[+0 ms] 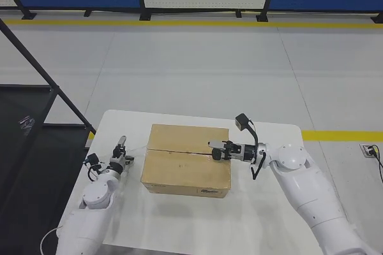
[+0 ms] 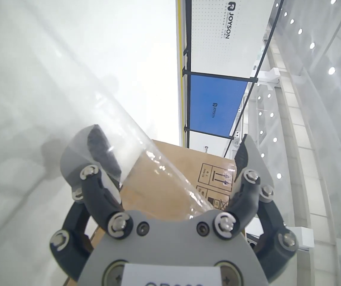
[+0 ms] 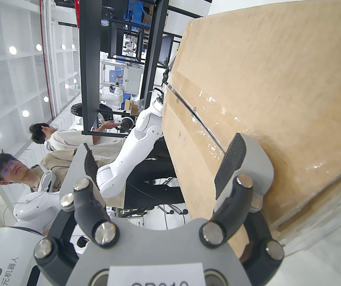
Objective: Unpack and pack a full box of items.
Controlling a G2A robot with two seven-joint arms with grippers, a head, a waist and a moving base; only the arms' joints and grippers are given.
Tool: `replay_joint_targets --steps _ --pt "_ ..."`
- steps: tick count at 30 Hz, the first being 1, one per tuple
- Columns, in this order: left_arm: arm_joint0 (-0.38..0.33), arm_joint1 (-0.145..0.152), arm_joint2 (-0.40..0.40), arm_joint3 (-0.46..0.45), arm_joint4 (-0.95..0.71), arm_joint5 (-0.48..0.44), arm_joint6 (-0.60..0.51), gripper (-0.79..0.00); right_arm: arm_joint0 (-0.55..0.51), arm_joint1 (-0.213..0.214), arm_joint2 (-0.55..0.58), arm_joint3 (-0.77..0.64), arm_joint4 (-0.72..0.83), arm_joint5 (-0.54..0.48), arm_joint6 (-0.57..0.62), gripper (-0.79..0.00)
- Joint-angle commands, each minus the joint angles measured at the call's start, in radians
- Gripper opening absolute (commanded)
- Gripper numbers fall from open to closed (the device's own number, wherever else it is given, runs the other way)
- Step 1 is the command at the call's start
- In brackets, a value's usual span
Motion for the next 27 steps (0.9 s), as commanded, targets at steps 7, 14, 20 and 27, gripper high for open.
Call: replay_joint_targets --steps 7,14,20,27 --pt "-0.013 0.004 -0.052 -0.006 -0.029 -0.147 -0.014 0.000 0.000 0.000 0.000 0.000 0.000 0.000 0.000 0.000" --pt "0.049 0.016 -0.110 -0.158 -0.013 -0.231 -0.015 0.000 0.000 0.000 0.000 0.000 0.000 0.000 0.000 0.000" --pt "0.129 0.025 -0.145 -0.343 0.069 -0.237 0.027 0.000 0.000 0.000 0.000 0.000 0.000 0.000 0.000 0.000" --pt "0.216 0.031 -0.178 -0.507 0.165 -0.222 0.090 0.000 0.000 0.000 0.000 0.000 0.000 0.000 0.000 0.000"
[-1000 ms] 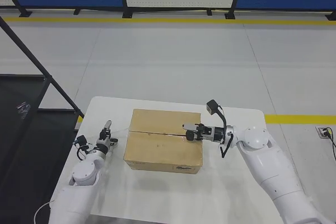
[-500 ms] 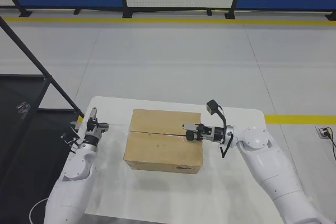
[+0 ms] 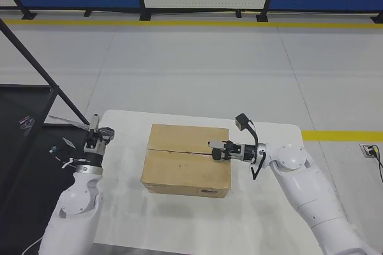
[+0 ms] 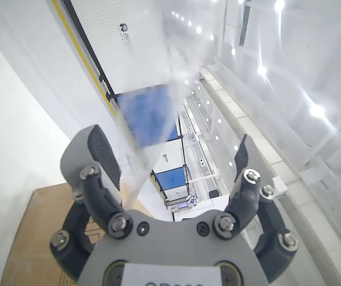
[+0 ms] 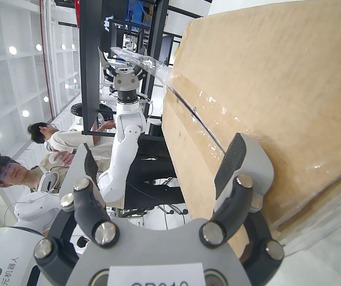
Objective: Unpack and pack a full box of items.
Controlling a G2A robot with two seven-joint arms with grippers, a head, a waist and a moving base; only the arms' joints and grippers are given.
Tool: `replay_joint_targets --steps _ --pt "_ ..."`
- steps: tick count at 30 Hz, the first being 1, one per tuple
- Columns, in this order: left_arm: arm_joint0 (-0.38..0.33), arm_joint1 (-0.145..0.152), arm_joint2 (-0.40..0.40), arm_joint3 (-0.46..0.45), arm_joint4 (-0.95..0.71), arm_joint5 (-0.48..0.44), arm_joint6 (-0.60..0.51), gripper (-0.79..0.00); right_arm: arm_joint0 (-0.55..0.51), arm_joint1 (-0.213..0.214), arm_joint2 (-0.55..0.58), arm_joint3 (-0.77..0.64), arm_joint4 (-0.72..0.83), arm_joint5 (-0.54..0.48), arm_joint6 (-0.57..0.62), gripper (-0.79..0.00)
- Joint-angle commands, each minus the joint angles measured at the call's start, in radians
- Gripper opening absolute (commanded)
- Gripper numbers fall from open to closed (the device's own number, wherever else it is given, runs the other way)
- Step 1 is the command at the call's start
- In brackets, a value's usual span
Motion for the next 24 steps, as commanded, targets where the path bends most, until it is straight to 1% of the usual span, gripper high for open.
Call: replay_joint_targets --steps 1,5,8,16,24 --pt "0.021 0.000 -0.005 -0.033 0.023 0.005 0.020 0.000 0.000 0.000 0.000 0.000 0.000 0.000 0.000 0.000" --pt "0.060 0.000 -0.019 -0.089 0.030 0.017 0.031 0.000 0.000 0.000 0.000 0.000 0.000 0.000 0.000 0.000" --pt "0.080 0.002 -0.028 -0.115 0.061 0.013 0.025 0.000 0.000 0.000 0.000 0.000 0.000 0.000 0.000 0.000" --pt "0.100 0.003 -0.037 -0.132 0.142 0.012 0.042 0.000 0.000 0.000 0.000 0.000 0.000 0.000 0.000 0.000" --pt "0.149 0.005 -0.067 -0.176 0.226 -0.012 0.087 0.000 0.000 0.000 0.000 0.000 0.000 0.000 0.000 0.000"
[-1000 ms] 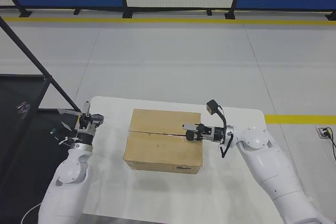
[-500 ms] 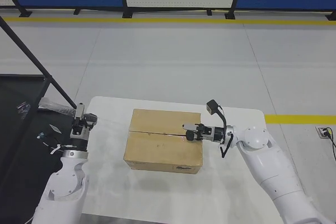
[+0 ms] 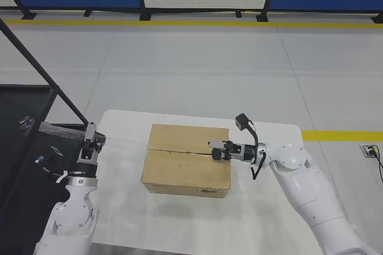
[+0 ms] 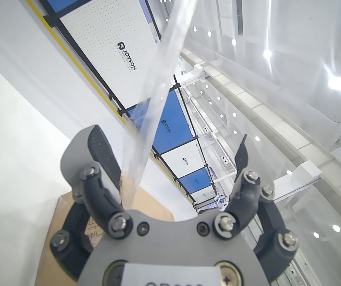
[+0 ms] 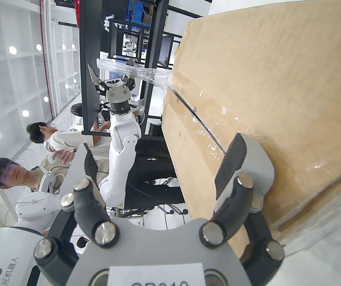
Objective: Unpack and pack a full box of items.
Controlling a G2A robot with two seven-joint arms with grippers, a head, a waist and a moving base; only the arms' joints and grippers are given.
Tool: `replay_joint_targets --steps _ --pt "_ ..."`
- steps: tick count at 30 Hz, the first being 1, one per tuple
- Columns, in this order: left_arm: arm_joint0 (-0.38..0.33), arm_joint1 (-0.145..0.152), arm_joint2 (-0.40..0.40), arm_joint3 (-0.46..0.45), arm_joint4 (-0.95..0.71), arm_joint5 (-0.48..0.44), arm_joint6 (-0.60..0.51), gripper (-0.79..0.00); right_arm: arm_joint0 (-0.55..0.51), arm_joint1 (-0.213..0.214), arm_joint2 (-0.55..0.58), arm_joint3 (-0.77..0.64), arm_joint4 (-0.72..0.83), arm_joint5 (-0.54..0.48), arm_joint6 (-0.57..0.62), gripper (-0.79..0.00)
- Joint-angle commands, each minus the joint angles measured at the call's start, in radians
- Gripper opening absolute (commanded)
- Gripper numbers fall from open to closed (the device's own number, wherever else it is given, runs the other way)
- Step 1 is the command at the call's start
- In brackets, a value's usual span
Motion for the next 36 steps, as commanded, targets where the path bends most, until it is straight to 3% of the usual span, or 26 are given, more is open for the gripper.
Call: replay_joint_targets --steps 1,8,15,28,36 --pt "0.014 0.002 -0.010 -0.017 0.022 -0.006 -0.006 0.000 0.000 0.000 0.000 0.000 0.000 0.000 0.000 0.000" --pt "0.051 0.003 -0.018 -0.110 0.023 -0.012 -0.056 0.000 0.000 0.000 0.000 0.000 0.000 0.000 0.000 0.000" --pt "0.043 -0.001 0.010 -0.160 0.030 0.023 -0.069 0.000 -0.065 0.015 0.044 -0.091 0.004 -0.002 -0.081 0.000" --pt "-0.002 -0.014 0.113 -0.198 0.075 0.072 -0.093 0.000 -0.152 0.047 0.125 -0.188 0.023 0.008 -0.080 0.000" --pt "-0.043 -0.025 0.191 -0.173 0.104 0.106 -0.099 0.000 -0.168 0.056 0.145 -0.191 0.039 0.002 -0.073 0.000"
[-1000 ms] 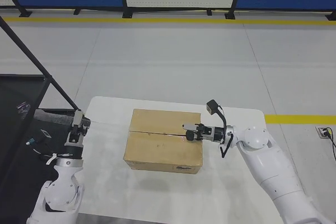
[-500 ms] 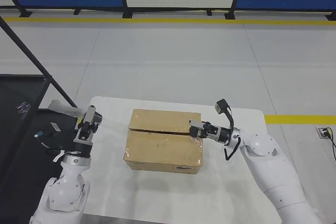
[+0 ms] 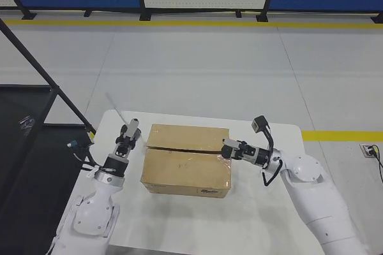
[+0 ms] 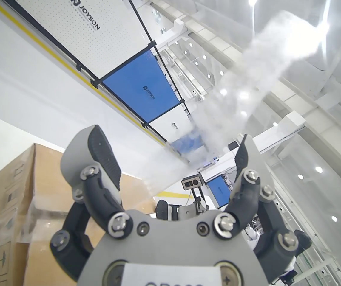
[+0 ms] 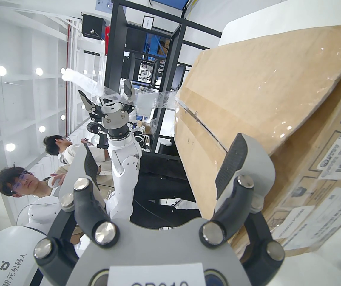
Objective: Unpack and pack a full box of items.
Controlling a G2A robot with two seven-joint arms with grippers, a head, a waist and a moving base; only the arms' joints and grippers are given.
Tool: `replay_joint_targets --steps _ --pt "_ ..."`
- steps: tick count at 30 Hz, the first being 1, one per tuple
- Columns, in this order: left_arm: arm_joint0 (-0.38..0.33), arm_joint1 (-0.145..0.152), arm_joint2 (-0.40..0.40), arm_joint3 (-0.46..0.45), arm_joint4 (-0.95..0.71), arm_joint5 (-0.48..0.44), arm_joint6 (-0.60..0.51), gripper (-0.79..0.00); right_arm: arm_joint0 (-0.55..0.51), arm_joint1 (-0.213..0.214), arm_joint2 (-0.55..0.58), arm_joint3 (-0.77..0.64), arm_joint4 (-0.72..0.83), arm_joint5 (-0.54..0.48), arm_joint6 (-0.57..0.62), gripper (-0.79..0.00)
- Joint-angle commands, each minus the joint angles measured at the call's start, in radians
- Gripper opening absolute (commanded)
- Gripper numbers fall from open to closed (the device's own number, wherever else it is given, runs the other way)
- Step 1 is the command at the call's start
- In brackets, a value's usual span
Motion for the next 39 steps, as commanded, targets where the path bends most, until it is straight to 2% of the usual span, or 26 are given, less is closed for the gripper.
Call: replay_joint_targets --steps 1,18,31,35,39 --pt "-0.012 -0.003 0.018 0.012 0.004 0.006 0.006 0.000 -0.003 0.002 0.004 0.000 0.003 -0.003 0.001 0.000" --pt "-0.115 -0.035 0.138 0.100 0.011 0.055 0.039 0.000 -0.083 0.039 0.103 -0.054 0.023 -0.018 0.002 0.000" --pt "-0.148 -0.055 0.201 0.155 0.012 0.058 0.028 0.000 -0.134 0.059 0.146 -0.092 0.040 -0.019 -0.002 0.000" --pt "-0.144 -0.059 0.202 0.140 0.002 0.050 0.025 0.000 -0.130 0.060 0.138 -0.088 0.044 -0.017 0.006 0.000" --pt "-0.125 -0.056 0.183 0.089 -0.015 0.045 -0.015 0.000 -0.116 0.060 0.124 -0.081 0.046 -0.014 0.011 0.000"
